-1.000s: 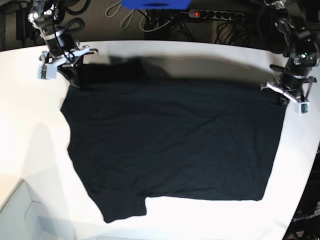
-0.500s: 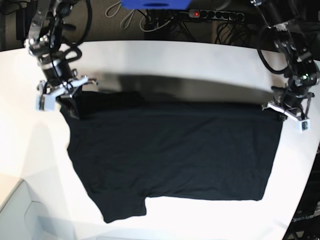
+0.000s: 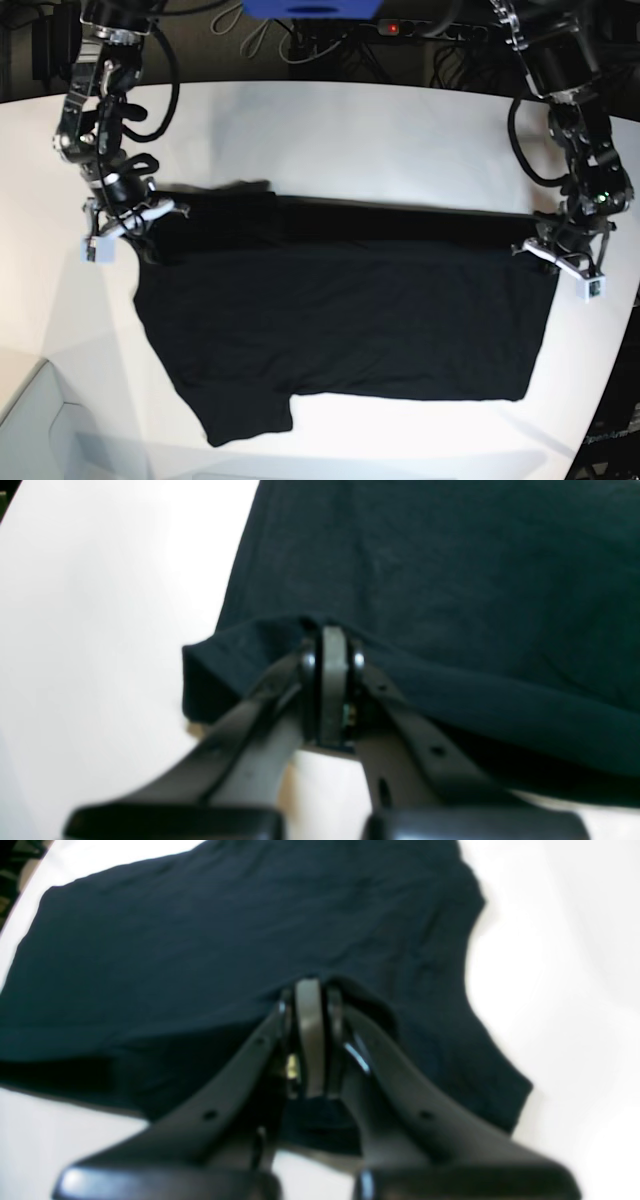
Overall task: Layout the t-shirt on the table in an organized manner, then fold the t-shirt properly
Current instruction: 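Lift the shoulder edge with both grippers and fold it over the shirt body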
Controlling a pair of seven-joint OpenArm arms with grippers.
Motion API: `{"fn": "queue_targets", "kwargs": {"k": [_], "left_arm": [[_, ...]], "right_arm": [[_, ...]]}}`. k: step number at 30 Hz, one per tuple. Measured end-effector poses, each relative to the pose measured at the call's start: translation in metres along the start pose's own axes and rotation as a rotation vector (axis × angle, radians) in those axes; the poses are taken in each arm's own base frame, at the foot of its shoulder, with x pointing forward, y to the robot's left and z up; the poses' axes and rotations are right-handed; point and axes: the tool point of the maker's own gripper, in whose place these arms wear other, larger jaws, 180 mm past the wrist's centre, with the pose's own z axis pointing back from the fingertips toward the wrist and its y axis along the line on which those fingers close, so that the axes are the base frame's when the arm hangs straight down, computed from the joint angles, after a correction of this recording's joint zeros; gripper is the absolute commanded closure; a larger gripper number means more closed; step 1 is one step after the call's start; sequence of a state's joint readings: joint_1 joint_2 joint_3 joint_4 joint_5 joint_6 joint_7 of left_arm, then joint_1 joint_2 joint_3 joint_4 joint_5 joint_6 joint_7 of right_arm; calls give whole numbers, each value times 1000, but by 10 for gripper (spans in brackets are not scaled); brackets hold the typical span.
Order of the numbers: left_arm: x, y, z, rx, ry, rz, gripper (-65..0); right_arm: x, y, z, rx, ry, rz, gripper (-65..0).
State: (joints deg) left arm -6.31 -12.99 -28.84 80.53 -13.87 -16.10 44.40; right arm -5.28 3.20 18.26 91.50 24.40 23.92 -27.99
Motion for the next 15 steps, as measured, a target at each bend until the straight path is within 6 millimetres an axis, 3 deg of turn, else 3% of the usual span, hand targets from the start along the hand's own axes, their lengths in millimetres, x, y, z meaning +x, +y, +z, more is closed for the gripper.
{"fn": "queue_targets", "kwargs": {"k": [6,10,15], "left_arm": [[0,0,-13,-9,15,30,0],[1,-2,-21,-15,29,50,0],[3,-3,-22,-18,24,55,-2]], "right_arm": [[-3,-4,-17,5,23,-24,0],[-5,3,-26,30,38,-14,0],[-5,3,-31,34,40,-23,0]]}}
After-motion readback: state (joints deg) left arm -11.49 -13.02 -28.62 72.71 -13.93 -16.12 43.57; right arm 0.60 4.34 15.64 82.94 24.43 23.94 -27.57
